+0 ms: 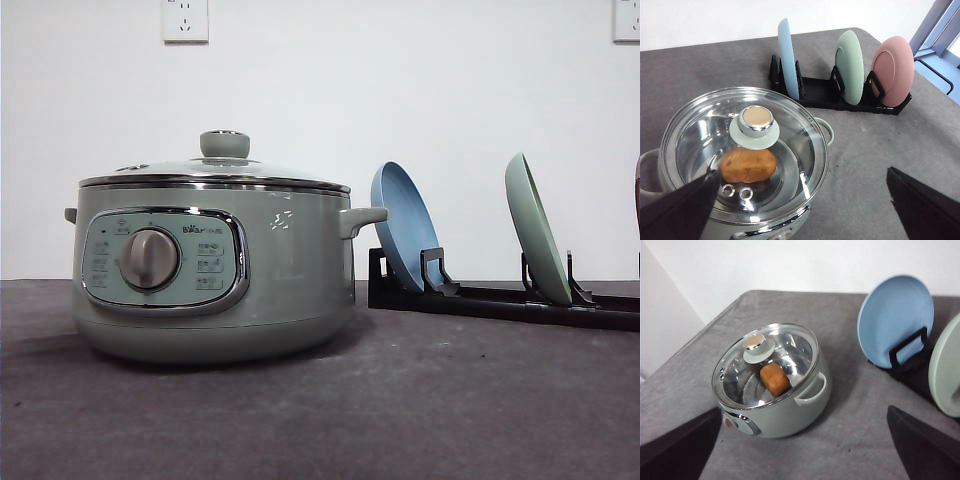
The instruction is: Transfer potato from steamer to green plate
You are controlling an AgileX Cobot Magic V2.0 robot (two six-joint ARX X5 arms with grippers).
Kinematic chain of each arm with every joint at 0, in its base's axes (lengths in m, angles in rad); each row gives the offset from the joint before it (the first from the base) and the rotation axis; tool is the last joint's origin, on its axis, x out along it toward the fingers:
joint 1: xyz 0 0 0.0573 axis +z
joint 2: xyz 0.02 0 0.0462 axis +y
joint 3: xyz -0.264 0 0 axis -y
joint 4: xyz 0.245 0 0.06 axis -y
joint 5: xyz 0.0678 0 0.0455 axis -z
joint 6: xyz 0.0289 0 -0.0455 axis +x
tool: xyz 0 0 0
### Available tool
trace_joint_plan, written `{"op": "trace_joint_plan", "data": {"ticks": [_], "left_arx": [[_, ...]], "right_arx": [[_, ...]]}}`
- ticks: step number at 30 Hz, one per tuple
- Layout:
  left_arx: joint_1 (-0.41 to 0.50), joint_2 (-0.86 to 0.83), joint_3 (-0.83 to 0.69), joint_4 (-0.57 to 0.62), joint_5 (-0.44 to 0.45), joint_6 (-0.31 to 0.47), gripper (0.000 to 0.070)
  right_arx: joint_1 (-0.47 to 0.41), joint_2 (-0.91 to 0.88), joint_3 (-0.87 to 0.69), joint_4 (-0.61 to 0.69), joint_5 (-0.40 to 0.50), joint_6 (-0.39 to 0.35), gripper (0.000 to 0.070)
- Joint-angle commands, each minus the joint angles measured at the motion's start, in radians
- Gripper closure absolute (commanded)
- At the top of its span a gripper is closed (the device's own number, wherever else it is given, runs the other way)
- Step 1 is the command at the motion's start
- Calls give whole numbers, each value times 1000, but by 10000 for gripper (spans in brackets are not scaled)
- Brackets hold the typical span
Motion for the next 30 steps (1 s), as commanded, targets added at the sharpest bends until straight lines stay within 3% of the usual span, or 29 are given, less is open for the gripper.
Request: {"op": "trace_joint_plan", "data": {"ticks": [1,6,19,30], "left_arx": [[-4,8,20,2,3,8,24],[-4,8,20,1,3,8,24],[-4,8,20,-3,3,8,24],[-4,10,20,2,3,8,24]], "right_arx": [[3,37,21,8,5,43,0],[2,141,24,9,38,102,0],[-22,493,99,199,97,102,0],[-71,778,299,230,159,100,25]]}}
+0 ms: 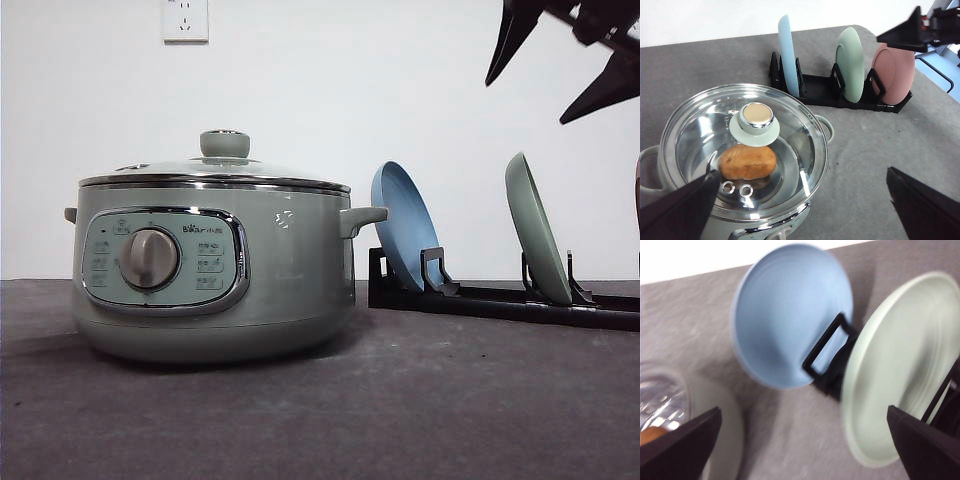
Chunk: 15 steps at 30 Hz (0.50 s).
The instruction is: Transfer potato from steamer to green plate
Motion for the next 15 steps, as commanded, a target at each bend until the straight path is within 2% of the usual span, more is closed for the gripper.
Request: {"op": "trace_joint_plan", "data": {"ticks": [1,7,12,15], "left_arx": [[-4,8,20,11,3,8,24],[-4,8,20,11,3,8,24],[-4,8,20,13,3,13,24],[-4,8,20,15,3,13,24]], "right_arx": [[-5,54,37,10,0,6,37],[-19,146,61,74,-3,7,46],[-20,192,60,128,-3,8,152],[-20,205,60,153,-3,9,177]]}}
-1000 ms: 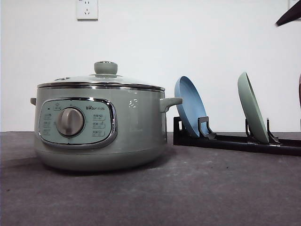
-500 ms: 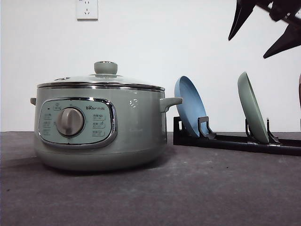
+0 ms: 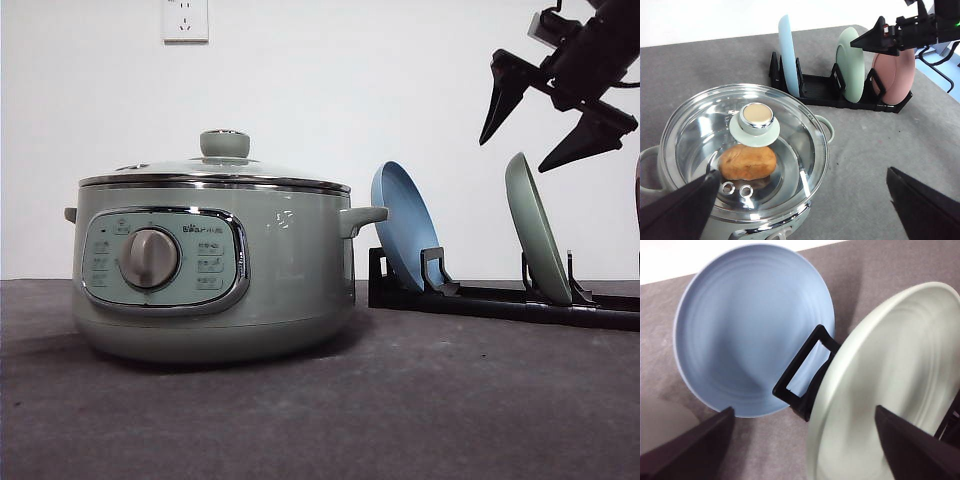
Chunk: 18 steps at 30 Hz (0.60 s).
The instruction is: Transfer potato from steamer to green plate
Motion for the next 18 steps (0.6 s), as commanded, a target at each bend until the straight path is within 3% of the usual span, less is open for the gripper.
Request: {"op": "trace_joint_plan", "data": {"ticks": [1,5,10,13,18], "left_arx": [[-4,7,20,12,3,12,24],[-4,7,20,11,3,12,24],[-4,7,20,11,3,12,24],[-4,7,20,11,3,12,24],[-4,7,20,11,3,12,24]], "right_arx": [[0,23,24,20,-2,8,188],[0,30,24,33,-1,7,304],[-8,39,24,47,0,7,306],[-13,47,24,55,-3,11,368],[-14,56,24,63,-2,11,378]]}}
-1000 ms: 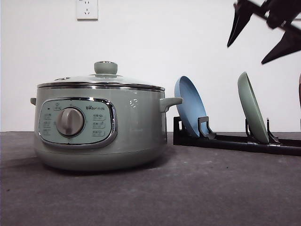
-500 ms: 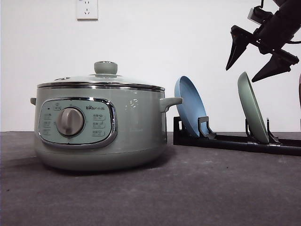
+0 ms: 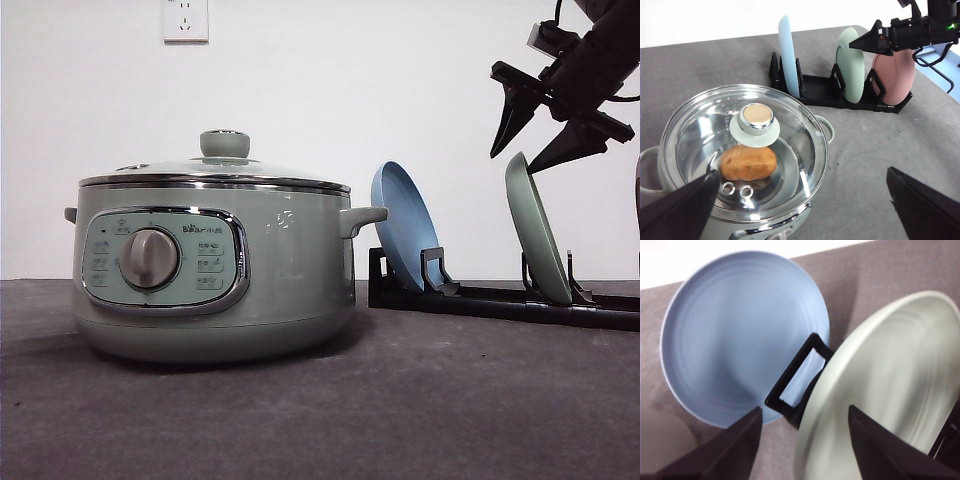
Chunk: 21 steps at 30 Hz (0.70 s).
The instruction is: Transfer potato from steamer to green plate
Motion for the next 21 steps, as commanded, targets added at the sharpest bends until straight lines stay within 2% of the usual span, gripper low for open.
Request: {"op": "trace_joint_plan", "data": {"ticks": [1,4,8,10,15,21], "left_arx": [[-4,6,20,10,3,12,24],[-4,6,20,9,3,12,24],[-4,6,20,7,3,12,24],[-4,6,20,6,3,12,24],[-4,6,20,2,3,12,24],[-4,6,20,3,3,12,24]], "right_arx": [[-2,28,24,12,-2,10,401],[-2,35,24,11,-2,10,530],[-2,41,24,11,-5,11,561],[-2,41,24,14,-1,11,692],[-3,41,24,15,-14,24,700],[-16,14,24,20,-71,85,700]]}}
